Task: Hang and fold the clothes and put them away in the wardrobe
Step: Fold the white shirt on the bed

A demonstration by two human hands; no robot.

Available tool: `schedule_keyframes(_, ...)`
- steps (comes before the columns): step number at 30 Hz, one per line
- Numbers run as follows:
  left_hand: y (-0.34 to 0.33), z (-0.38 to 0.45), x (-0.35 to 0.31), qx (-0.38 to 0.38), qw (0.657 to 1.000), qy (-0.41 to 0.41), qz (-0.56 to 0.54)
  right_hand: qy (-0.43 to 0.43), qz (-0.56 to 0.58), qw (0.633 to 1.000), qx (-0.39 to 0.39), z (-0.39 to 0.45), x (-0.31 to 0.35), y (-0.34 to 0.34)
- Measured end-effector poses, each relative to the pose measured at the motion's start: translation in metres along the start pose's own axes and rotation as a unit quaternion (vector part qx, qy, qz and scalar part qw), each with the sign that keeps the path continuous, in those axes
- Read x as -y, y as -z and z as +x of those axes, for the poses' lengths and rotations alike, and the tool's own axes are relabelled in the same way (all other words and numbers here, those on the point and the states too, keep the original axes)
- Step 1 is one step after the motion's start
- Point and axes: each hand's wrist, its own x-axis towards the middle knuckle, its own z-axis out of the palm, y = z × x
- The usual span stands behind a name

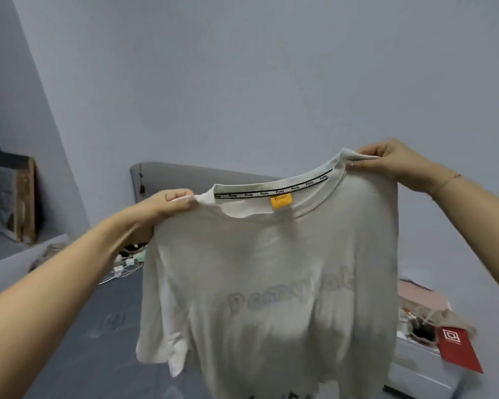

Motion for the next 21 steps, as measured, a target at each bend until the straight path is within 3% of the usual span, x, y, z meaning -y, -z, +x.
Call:
schedule_keyframes(3, 0.004, 0.015, -0.004, -0.058, 0.988, -0.022, -0.144, -0.056, -0.103, 0.987, 0.106, -0.005, 0.002, -0.003)
schedule_keyframes(5, 0.011, 0.025, -0.006, -0.084, 0.983, -0.006, -0.164, -0.089, -0.127, 0.978, 0.137, -0.011, 0.002, -0.005)
schedule_keyframes(9, 0.025, 0.042, -0.006, -0.123, 0.991, 0.014, -0.047, -0.047, -0.126, 0.99, 0.049, -0.015, -0.001, -0.006)
schedule_keyframes(12, 0.038, 0.05, -0.005, -0.145, 0.984, -0.018, 0.103, -0.034, -0.028, 0.999, -0.008, -0.017, -0.013, -0.01)
schedule_keyframes(14, 0.047, 0.056, -0.003, -0.102, 0.988, -0.01, 0.118, -0.043, 0.014, 0.999, -0.013, -0.013, -0.025, -0.012)
schedule_keyframes(17, 0.055, 0.074, 0.007, -0.02, 0.993, 0.108, 0.047, -0.072, 0.061, 0.996, -0.006, 0.004, -0.055, -0.015)
schedule_keyframes(19, 0.055, 0.092, 0.021, -0.019, 0.988, 0.154, 0.023, -0.091, 0.105, 0.99, 0.006, 0.024, -0.079, -0.016)
schedule_keyframes(21, 0.056, 0.117, 0.037, -0.008, 0.985, 0.159, 0.066, -0.102, 0.122, 0.987, 0.015, 0.052, -0.108, -0.018)
